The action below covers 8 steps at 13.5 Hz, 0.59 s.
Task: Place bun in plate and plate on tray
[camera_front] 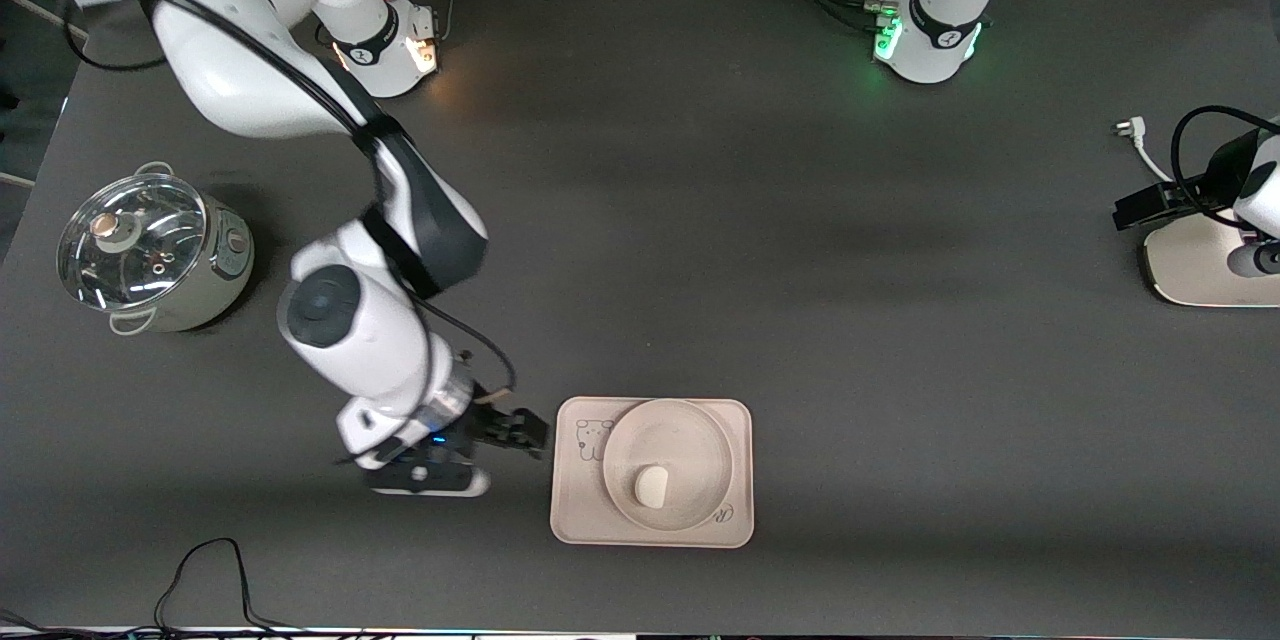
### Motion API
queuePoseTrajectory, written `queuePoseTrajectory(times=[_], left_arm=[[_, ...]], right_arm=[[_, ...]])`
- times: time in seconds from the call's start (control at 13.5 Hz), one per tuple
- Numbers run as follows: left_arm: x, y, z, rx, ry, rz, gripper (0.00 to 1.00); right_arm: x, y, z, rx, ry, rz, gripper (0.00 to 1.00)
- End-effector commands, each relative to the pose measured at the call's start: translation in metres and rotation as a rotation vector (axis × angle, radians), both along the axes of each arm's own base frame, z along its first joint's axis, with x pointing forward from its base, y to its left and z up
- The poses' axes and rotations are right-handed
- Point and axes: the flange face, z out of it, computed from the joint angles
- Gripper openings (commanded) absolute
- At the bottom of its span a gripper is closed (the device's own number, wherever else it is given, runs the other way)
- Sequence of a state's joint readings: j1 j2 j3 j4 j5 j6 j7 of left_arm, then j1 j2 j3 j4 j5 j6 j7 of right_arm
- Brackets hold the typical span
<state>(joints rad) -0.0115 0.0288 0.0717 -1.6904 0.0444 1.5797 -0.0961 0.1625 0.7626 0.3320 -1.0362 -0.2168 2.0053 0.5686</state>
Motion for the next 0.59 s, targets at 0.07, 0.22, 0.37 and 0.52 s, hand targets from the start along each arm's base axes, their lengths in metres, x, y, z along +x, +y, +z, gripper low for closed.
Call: queuePoseTrajectory(times=[0.07,0.22,0.37,0.52], left_arm=[[-0.004,-0.004,0.005,-0.003,0.004,0.0,1.0],[-0.004,-0.004,0.006,-0.003,0.003,0.0,1.0],[-0.004,-0.004,0.006,-0.003,0.003,0.0,1.0],[-0.004,-0.004,0.006,-0.003,0.003,0.0,1.0]], right_arm=[[-0.074,-0.129,0.115,-0.141,0.102,0.008,1.0],[-0.116,-0.199,0.167,-0.038,0.099,0.045,1.0],[-0.148,-0.222,0.181,0.018,0.164,0.006,1.0],[-0.167,-0.229,0.181,0.0,0.221,-0.055,1.0]])
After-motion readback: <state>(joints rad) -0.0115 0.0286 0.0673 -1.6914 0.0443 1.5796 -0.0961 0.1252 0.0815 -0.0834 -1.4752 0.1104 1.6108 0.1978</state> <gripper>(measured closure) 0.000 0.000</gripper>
